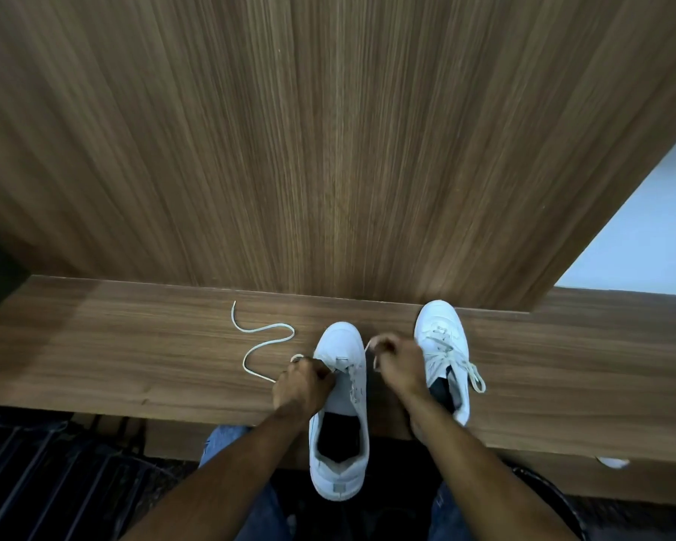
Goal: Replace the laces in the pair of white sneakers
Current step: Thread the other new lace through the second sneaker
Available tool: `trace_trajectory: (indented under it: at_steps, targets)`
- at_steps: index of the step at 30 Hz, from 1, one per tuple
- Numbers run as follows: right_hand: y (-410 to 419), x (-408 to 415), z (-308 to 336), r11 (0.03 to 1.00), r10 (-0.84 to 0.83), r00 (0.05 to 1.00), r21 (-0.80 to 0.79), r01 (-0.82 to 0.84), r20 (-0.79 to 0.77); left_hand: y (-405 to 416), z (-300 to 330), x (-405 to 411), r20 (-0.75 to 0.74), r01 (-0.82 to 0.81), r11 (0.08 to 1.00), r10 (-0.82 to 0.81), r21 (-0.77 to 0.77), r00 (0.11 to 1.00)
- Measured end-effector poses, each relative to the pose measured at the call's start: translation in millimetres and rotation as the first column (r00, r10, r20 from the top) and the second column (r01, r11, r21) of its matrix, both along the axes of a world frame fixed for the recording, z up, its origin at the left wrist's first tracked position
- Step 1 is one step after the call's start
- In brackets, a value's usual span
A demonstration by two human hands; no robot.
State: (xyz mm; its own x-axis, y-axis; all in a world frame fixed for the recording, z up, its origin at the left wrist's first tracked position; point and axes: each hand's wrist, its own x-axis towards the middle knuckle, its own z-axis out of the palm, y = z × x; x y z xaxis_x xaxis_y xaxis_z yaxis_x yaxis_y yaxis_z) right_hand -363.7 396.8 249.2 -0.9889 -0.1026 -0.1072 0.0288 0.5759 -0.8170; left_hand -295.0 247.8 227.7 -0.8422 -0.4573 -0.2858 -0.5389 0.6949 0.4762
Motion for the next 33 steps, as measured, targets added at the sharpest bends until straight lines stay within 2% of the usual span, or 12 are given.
trace_trajectory:
  at_steps: [3, 5, 7, 10, 12, 14, 16, 21, 24, 27, 30, 33]
  targets:
    - [13, -23, 36, 0.819, -0.352, 0.935, -0.497, 0.285, -0.044, 0, -1, 1, -0.02, 0.004, 1.0, -0.004, 0.015, 1.0]
    - [25, -34, 53, 0.718, -0.482, 0.871, -0.612, 0.332, -0.093, 0, -2, 1, -0.023, 0.012, 1.0, -0.012, 0.01, 1.0]
    - [33, -39, 56, 0.81, -0.466, 0.863, -0.487, 0.328, -0.196, 0, -2, 0, -0.026, 0.009, 1.0, -0.008, 0.005, 1.0]
    - [37, -27, 32, 0.969, -0.072, 0.925, 0.192, 0.153, -0.374, 0, -4, 0, -0.03, 0.023, 1.0, -0.023, -0.012, 0.999]
    - [31, -12, 13, 0.837, 0.259, 0.913, 0.544, -0.049, -0.316, 1, -6, 0, -0.032, 0.029, 0.999, -0.03, -0.025, 0.999]
    - [19, 4, -5, 0.675, 0.47, 0.873, 0.69, -0.263, -0.127, 1, -5, 0, -0.033, 0.04, 0.999, -0.041, -0.037, 0.999]
    - [6, 18, -20, 0.602, 0.548, 0.837, 0.697, -0.39, -0.005, 0, -4, 1, -0.037, 0.047, 0.998, -0.049, -0.039, 0.998]
    - [-6, 15, -12, 0.733, 0.385, 0.917, 0.639, -0.234, -0.106, -4, -3, 3, -0.032, 0.063, 0.997, -0.064, -0.034, 0.997]
    - [7, -5, 13, 0.972, 0.051, 0.994, 0.233, -0.026, -0.101, -4, -6, 0, -0.036, 0.046, 0.999, -0.047, -0.02, 0.998]
    - [27, -22, 34, 0.984, -0.175, 0.964, -0.02, 0.175, -0.198, 0, -10, -1, -0.029, 0.028, 1.0, -0.028, -0.001, 0.999]
    - [39, -22, 27, 0.975, -0.023, 0.955, 0.206, 0.087, -0.295, -2, -15, -2, -0.038, 0.038, 0.999, -0.037, 0.027, 0.999]
    - [40, -11, -4, 0.811, 0.26, 0.932, 0.581, -0.068, -0.254, -6, -16, -2, -0.092, 0.063, 0.994, -0.054, 0.093, 0.994]
